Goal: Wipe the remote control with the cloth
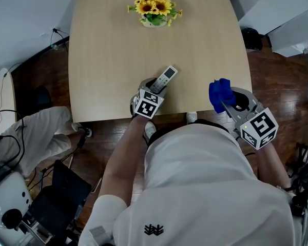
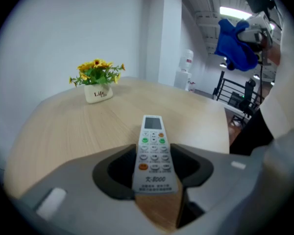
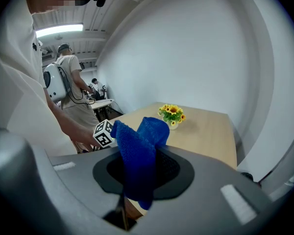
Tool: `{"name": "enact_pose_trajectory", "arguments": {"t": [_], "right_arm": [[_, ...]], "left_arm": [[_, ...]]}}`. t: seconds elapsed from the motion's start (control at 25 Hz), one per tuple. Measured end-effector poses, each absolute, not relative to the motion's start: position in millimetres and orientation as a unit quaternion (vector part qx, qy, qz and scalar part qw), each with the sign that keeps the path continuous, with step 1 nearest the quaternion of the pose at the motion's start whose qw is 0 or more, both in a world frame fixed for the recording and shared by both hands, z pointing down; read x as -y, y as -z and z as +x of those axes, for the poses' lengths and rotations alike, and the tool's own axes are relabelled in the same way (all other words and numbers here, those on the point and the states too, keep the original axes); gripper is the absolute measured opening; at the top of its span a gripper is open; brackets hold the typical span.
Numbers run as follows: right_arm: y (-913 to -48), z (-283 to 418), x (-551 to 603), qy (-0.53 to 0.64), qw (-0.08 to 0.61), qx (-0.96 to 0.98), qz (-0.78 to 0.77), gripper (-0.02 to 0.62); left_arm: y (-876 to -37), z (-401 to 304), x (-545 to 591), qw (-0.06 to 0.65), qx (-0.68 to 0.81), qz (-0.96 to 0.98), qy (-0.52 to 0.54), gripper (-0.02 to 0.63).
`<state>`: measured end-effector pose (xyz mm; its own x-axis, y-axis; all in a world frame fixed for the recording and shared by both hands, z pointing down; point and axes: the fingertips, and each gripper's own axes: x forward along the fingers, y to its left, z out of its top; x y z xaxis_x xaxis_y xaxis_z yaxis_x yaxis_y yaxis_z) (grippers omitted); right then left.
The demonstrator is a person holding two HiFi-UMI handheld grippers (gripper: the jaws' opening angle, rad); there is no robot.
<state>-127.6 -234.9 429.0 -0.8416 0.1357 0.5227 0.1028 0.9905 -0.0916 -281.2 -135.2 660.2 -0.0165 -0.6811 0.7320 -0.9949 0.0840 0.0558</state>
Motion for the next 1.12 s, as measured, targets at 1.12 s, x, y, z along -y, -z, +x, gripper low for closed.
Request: {"name": "enact_pose_trajectory", "arguments": {"t": [1.12], "right_arm": [[-383,-233,123,0.007,0.166,0.973,-0.16,0.078]], "left_arm": [[-468,-225,90,0.16,0.699,0.675,-0.174,0.235]]}}
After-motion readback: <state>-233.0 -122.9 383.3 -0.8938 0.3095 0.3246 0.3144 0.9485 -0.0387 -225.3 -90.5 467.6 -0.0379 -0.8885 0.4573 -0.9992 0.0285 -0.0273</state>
